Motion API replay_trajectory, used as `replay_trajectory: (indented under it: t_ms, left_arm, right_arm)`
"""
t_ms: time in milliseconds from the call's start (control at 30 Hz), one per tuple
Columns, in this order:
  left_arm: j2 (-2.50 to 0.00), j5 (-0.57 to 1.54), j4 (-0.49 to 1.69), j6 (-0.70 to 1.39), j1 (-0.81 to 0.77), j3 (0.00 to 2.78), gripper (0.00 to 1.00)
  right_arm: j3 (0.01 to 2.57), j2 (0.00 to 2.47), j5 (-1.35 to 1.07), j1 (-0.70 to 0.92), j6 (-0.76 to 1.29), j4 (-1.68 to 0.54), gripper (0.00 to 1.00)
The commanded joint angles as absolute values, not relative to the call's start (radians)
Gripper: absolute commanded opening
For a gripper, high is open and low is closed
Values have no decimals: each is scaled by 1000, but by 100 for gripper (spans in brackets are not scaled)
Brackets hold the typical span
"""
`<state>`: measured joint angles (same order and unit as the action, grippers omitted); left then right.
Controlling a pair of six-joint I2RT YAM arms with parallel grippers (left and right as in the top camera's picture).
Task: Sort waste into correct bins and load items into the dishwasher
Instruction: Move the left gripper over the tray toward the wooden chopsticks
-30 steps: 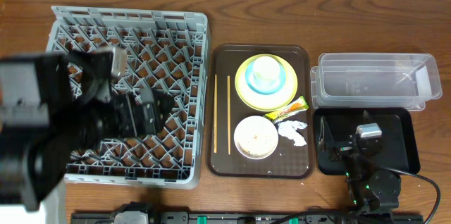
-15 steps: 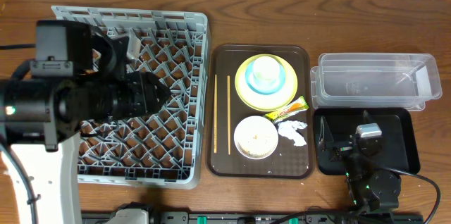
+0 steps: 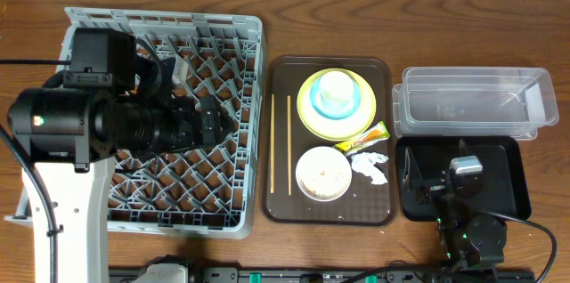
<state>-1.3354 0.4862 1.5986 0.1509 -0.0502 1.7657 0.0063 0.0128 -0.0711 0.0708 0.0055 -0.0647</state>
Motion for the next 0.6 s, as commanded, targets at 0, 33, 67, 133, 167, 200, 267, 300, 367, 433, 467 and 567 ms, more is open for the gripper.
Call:
replay_trajectory:
  t_ms: [0,33,67,133,167,200,267,300,367,433,467,567]
  left_arm:
    - [-1339,482,1584,144,-67,1732,62]
    - [-1339,482,1569,145,-74,1716,53]
    - [-1339,482,1553,145,-83,1698,49]
    - [-1339,482,1514,147,-102,1650,47]
    - [-1339,480,1495,157,-112,1626,47]
    - [-1339,474,1475,174,-122,1601,46]
    - [-1339,438,1428,232,-144,1546,44]
    - [-1339,408,1401,263,-160,1519,44]
    - [-1339,334,1338,336,-200,1459,44]
    - [-1339,285,1284,403,-244,1407,41]
    - [-1339,267,1256,423,-268,1383,41]
    - [-1340,208,1156,453,-356,1306,40]
  right_arm:
    - [6,10,-72,77,-5,-69,99]
    - [6,10,-72,77,-5,-69,99]
    - [6,10,-72,77,-5,-69,99]
    - [6,11,-72,77,-5,-69,99]
    - [6,11,-71,77,-5,-69,99]
    - [6,11,-72,77,-5,-69,99]
    - [6,11,-72,77,-5,-69,99]
    - [6,11,-72,77,-5,-69,99]
    - [6,11,-71,77,-5,-69,99]
    - [6,11,-72,77,-5,-69,99]
    - [6,11,-72,77,-5,-69,99]
    - [6,11,-71,77,-5,-69,99]
